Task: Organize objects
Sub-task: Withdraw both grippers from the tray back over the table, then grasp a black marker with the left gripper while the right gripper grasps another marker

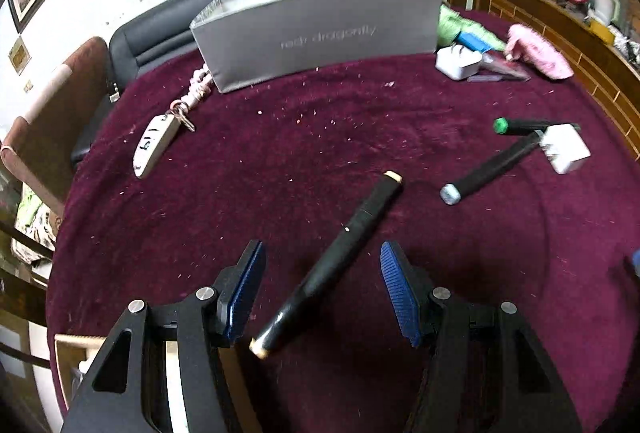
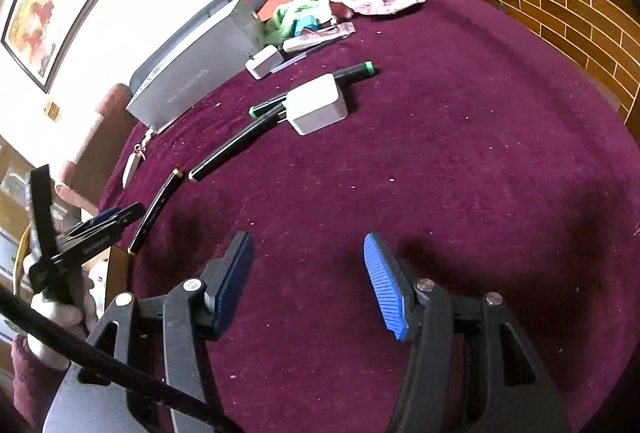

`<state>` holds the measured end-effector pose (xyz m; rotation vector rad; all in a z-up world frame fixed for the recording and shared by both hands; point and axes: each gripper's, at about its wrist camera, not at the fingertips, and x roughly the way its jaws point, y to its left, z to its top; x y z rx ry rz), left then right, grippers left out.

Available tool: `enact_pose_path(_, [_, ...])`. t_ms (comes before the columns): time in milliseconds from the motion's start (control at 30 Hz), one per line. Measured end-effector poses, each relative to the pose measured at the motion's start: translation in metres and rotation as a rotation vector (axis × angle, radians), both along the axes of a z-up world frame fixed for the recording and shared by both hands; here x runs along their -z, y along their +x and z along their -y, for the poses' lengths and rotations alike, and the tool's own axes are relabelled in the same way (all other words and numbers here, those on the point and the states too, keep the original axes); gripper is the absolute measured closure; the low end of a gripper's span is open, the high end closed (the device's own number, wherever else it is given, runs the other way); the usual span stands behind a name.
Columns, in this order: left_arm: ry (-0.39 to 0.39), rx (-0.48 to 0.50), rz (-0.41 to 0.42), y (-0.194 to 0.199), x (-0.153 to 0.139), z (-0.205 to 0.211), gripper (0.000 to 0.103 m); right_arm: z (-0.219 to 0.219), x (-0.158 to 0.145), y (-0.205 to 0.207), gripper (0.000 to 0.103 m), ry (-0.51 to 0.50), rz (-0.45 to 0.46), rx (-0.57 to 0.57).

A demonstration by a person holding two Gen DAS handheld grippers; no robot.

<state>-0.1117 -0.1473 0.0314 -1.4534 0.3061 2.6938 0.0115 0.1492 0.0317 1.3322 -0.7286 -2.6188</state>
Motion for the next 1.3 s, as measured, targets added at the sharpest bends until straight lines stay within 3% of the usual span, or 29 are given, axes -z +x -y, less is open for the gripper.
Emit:
enact_pose_path(133, [-0.026,0.01,0.057,-0.012,0.018,-0.005,0.048,-0.002,0.001,-0.003,0.047,-0.005,0.003,-0.002])
enact_pose_path(233, [0.011,-0.001,0.071,-0.012,0.02,-0.001,0.051,0.001,-0.001,-0.005,0.047,0.005,0.005,-0.015])
enact_pose_path(333, [0.124,0.018,0.114,-0.007,0.019,0.005,0.089,0.003,-0.004,-0.008,0.047,0.005,0.005,-0.023])
enact_pose_path(367, [0.129,0.023,0.114,-0.003,0.018,0.004,0.092,0.003,-0.005,-0.009,0.047,0.002,0.006,-0.022])
enact_pose_path(633, [0.261,0.057,0.132,0.04,0.011,-0.004,0.092,0.008,-0.003,-0.033,0.047,-0.097,0.036,-0.011])
enact_pose_path(800, [0.319,0.105,0.104,0.071,-0.007,-0.012,0.092,0.047,0.002,-0.079,0.047,-0.148,0.088,-0.084])
enact_pose_path(1000, [0.374,0.142,0.059,0.102,-0.027,-0.005,0.092,0.094,0.013,-0.132,0.047,-0.068,0.181,-0.053])
enact_pose_path(1300, [0.397,0.163,0.001,0.123,-0.038,0.01,0.092,0.101,0.023,-0.166,0.047,-0.03,0.254,0.072])
